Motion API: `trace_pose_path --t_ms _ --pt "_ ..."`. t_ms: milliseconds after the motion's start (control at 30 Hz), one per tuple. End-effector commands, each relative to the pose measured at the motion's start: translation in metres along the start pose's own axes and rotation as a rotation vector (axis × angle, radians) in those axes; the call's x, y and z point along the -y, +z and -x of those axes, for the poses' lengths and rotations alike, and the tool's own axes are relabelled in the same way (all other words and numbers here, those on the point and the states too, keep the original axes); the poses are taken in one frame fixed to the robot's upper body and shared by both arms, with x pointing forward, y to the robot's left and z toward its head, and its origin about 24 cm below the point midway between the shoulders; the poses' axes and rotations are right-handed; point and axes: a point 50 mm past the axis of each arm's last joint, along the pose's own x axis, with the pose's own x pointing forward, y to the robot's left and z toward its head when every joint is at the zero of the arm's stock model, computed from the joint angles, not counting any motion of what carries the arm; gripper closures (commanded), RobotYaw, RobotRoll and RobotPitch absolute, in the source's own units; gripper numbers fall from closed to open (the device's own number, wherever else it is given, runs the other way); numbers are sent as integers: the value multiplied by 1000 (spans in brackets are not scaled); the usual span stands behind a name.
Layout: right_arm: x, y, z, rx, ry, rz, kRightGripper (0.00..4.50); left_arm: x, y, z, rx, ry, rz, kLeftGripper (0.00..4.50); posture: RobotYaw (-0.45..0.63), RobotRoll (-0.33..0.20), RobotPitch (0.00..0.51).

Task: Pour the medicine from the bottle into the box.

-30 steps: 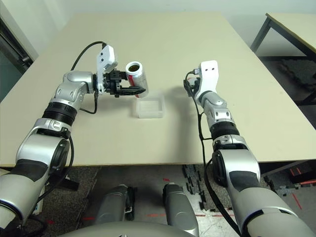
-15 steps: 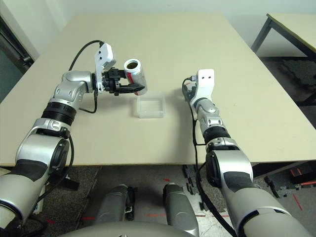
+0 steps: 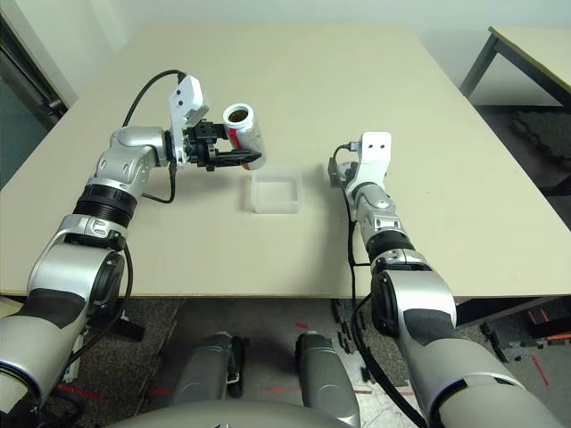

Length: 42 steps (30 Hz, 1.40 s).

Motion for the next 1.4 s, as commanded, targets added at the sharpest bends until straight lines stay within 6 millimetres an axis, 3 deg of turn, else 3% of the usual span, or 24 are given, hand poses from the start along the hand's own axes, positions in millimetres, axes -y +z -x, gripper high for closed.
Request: trace_pose_path --t_ms 33,367,533,833,933,1233,1400 --pt "-1 4 -1 1 10 -12 0 0 -1 2 19 16 12 1746 40 0 79" --pt "-24 38 -3 103 165 -63 0 -25 -2 25 -33 222 0 1746 35 0 77" --pt "-29 38 7 100 208 -62 0 -36 -22 36 -38 420 81 1746 30 0 67" --pt "-33 34 19 55 244 -32 0 -40 -48 37 -59 685 179 1746 22 0 62" --pt "-39 39 28 67 371 19 0 -39 -56 37 -93 733 187 1746 11 0 66" --pt "-10 90 55 69 618 224 0 -40 -62 45 -160 746 148 1746 -24 0 71" --pt "5 102 66 -20 778 340 0 -39 -67 51 -238 735 87 1746 -28 0 71"
